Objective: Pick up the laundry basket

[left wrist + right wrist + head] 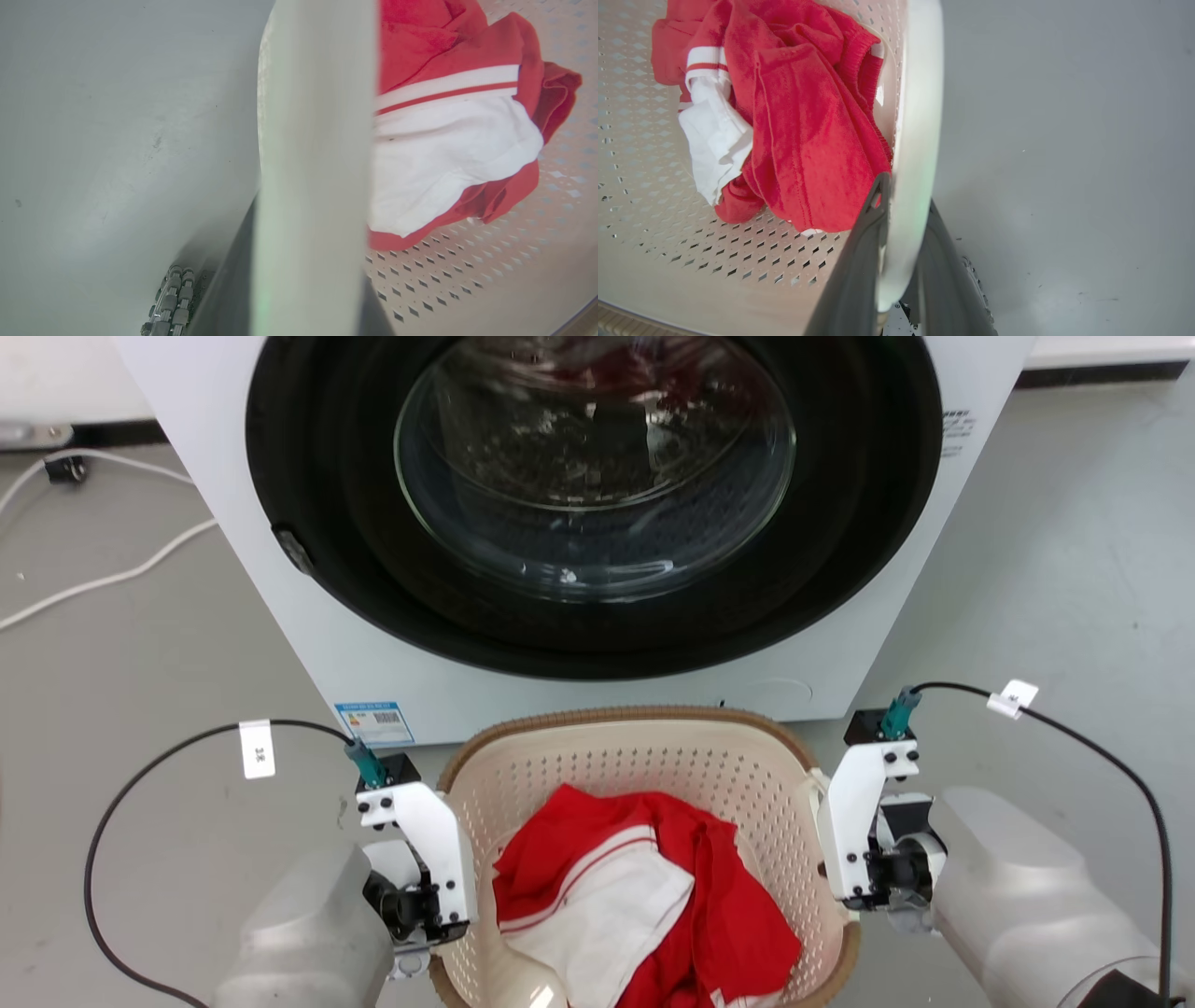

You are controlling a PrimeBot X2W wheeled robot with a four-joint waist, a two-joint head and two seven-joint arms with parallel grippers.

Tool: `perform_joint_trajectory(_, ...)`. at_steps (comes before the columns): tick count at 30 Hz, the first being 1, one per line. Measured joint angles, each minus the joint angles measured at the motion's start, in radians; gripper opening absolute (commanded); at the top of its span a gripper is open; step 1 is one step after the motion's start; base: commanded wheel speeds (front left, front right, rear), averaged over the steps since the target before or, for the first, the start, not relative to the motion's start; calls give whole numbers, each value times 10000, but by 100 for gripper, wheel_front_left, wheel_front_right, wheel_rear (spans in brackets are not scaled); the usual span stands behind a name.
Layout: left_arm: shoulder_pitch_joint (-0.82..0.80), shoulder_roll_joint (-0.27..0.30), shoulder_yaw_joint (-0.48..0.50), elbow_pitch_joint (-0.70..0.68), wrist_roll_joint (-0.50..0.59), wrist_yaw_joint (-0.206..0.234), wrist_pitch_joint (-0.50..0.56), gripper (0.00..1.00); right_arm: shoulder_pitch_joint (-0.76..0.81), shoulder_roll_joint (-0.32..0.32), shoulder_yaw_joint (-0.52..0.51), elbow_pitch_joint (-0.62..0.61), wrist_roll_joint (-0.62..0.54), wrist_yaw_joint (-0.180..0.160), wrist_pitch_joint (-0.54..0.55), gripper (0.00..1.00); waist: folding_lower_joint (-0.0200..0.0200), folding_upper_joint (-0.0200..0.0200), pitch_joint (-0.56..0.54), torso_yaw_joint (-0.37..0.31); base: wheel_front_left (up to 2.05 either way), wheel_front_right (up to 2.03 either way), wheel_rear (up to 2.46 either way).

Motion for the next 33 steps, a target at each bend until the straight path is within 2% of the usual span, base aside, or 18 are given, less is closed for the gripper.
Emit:
perform_joint_trajectory(20, 786, -96, -337, 52, -347, 10, -6, 0, 732, 146, 15, 293, 82, 0, 284, 0, 0, 0, -1043, 85, 0, 0, 0)
perform_joint_trajectory(33, 843, -113, -500, 81, -520, 10, -123, 0, 729, 155, 35, 314, -10, 0, 217, 0, 1, 0, -1157, 74, 0, 0, 0)
